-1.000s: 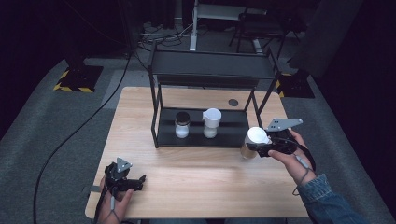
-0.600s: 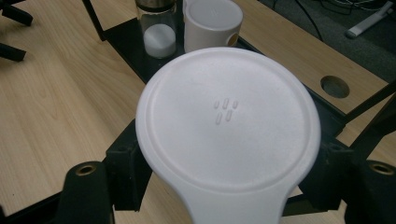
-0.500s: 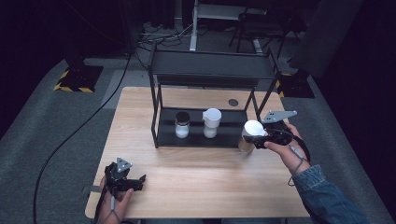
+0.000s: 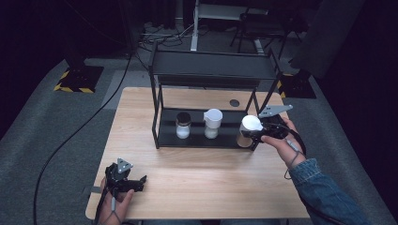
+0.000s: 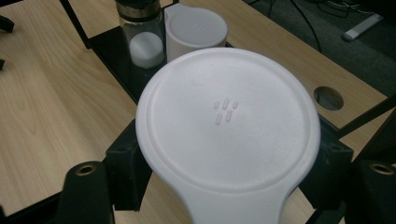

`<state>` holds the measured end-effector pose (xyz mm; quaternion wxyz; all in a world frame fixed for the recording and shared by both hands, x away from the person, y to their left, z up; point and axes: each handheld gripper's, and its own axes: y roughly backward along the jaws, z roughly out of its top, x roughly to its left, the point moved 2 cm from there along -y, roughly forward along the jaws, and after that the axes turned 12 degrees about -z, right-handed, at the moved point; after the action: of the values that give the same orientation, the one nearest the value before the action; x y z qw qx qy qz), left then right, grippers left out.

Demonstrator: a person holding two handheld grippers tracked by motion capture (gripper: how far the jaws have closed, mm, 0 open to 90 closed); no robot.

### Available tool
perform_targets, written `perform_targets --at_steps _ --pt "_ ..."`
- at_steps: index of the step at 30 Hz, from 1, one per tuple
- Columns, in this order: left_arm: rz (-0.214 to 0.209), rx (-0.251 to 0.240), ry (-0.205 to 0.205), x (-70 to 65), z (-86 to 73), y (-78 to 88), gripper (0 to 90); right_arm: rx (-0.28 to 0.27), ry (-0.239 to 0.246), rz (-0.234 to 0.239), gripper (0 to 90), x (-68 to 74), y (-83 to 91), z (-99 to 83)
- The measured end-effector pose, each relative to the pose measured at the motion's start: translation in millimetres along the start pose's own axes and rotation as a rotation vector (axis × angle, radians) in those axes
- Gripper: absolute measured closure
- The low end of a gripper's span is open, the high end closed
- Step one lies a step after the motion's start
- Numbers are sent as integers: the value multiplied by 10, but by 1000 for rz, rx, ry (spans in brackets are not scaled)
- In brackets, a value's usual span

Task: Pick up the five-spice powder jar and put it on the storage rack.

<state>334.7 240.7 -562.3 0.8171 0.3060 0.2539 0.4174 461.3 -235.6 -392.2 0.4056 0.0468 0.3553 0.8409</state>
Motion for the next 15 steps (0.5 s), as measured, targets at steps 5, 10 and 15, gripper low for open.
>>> perform_targets --at_steps 5,10,15 --pt "0 -1 0 0 0 0 2 0 6 2 303 -6 -69 55" --pt "0 -1 0 0 0 0 2 -4 6 8 303 -8 -152 113" --pt "0 -1 0 0 0 0 2 0 6 13 303 -8 -250 165"
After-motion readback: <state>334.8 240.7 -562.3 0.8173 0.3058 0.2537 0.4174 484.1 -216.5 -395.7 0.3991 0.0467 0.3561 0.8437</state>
